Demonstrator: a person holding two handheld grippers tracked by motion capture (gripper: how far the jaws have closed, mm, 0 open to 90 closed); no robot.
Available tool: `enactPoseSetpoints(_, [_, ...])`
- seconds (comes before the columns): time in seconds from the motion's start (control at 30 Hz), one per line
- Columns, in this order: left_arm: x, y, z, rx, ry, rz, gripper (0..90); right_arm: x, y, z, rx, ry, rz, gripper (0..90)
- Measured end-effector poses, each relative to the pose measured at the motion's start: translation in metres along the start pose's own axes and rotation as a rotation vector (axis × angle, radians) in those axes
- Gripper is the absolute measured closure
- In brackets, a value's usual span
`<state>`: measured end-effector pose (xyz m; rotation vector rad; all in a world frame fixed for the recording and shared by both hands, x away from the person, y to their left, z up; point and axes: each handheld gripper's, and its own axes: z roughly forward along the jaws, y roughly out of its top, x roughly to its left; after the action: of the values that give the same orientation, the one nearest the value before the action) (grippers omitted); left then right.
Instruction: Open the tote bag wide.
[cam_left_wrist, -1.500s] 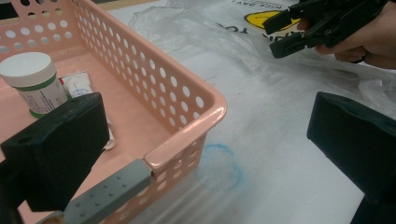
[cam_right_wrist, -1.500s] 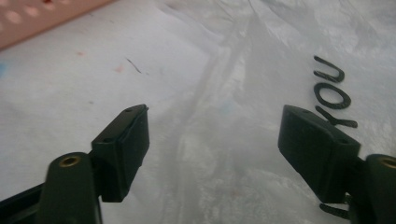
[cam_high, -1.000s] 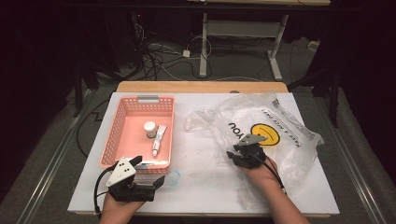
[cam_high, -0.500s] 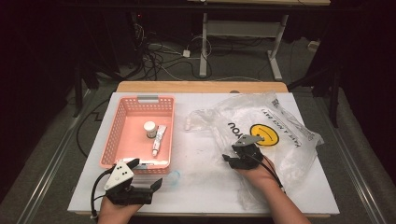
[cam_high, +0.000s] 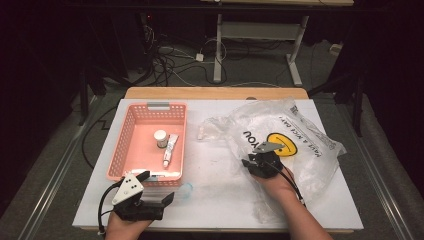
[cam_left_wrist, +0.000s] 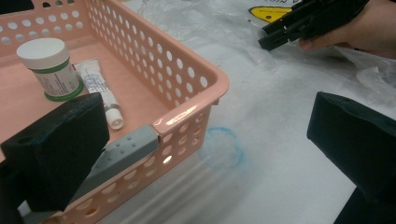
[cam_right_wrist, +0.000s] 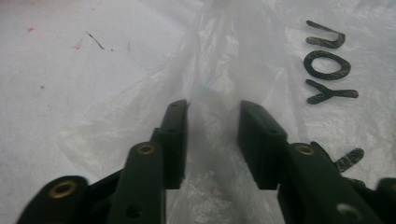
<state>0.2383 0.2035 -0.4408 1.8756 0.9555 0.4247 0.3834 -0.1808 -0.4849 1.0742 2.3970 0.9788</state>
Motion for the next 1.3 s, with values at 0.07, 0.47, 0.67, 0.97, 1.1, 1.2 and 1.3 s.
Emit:
enactPoseSetpoints(0.07, [0.000,0.000,0.000,-0.001,0.000,-0.001,0.0,-0.001,0.000,-0.001,-0.003,-0.002,-0.015,76.1])
enactPoseSetpoints(0.47, [0.000,0.000,0.000,-0.004,-0.005,-0.006,0.0,-0.005,0.001,-0.016,-0.079,0.011,-0.002,87.8])
enactPoseSetpoints(0.67, [0.001,0.000,0.000,-0.004,-0.007,-0.011,0.0,-0.010,0.001,-0.030,-0.149,0.033,0.016,90.0])
enactPoseSetpoints(0.97, [0.004,-0.001,0.001,-0.014,-0.013,-0.036,0.0,-0.017,0.002,-0.053,-0.269,0.045,0.033,90.0])
enactPoseSetpoints(1.1, [0.005,-0.001,0.000,-0.020,-0.011,-0.046,0.0,-0.019,0.007,-0.063,-0.314,0.039,0.045,90.0])
enactPoseSetpoints(1.2, [0.006,-0.001,-0.002,-0.026,-0.009,-0.054,0.0,-0.020,0.012,-0.071,-0.348,0.031,0.050,90.0])
enactPoseSetpoints(1.3, [0.007,-0.001,-0.002,-0.030,-0.007,-0.059,0.0,-0.020,0.015,-0.079,-0.387,0.020,0.045,90.0])
